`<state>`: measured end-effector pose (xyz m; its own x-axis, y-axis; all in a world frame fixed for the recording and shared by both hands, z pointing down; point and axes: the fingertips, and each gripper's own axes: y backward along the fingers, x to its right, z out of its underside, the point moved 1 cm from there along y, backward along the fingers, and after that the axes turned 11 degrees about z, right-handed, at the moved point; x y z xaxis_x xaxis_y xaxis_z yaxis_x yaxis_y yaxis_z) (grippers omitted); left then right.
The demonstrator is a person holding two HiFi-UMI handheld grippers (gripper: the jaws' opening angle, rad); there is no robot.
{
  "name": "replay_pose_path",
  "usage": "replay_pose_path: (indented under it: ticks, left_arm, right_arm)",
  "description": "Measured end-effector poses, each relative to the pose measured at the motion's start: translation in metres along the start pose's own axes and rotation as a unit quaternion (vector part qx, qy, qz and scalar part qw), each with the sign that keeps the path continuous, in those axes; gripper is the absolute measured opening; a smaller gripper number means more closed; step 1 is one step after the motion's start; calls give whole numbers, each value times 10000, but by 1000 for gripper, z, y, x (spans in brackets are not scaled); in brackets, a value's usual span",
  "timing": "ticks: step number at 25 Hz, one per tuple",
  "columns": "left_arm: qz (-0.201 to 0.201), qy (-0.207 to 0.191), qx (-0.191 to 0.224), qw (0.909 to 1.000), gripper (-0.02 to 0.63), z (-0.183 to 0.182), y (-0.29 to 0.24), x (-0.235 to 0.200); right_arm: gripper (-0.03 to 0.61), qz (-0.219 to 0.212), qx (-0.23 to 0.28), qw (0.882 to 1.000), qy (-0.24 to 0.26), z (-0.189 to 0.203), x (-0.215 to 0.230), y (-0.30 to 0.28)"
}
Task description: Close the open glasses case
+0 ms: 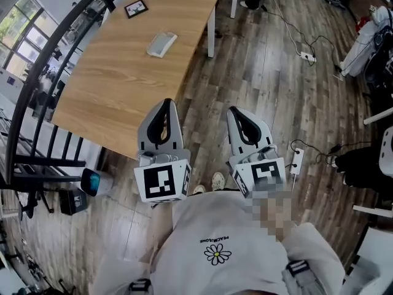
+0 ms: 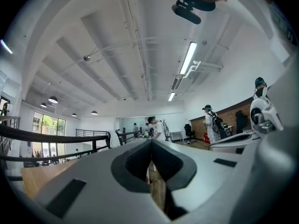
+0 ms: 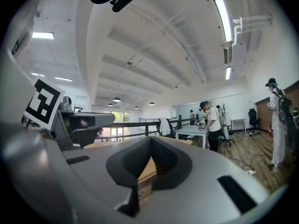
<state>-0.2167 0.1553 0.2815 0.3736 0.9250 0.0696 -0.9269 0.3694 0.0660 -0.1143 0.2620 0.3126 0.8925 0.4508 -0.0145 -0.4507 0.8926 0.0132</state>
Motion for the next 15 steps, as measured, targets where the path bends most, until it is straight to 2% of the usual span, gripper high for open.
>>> replay_pose_path:
  ticks: [4, 8, 15]
  left_arm:
    - [-80, -162, 16, 9998, 17, 0, -11, 8]
    - [-88, -141, 85, 9998, 17, 4, -19, 17]
    - [-120, -313, 274, 9991, 17, 1, -53, 9]
  right_arm:
    - [6, -90, 10, 10000, 12, 8, 13, -3]
    - [6, -171, -45, 9998, 13, 21, 25, -4]
    - [6, -203, -43, 9997, 109, 25, 45, -31]
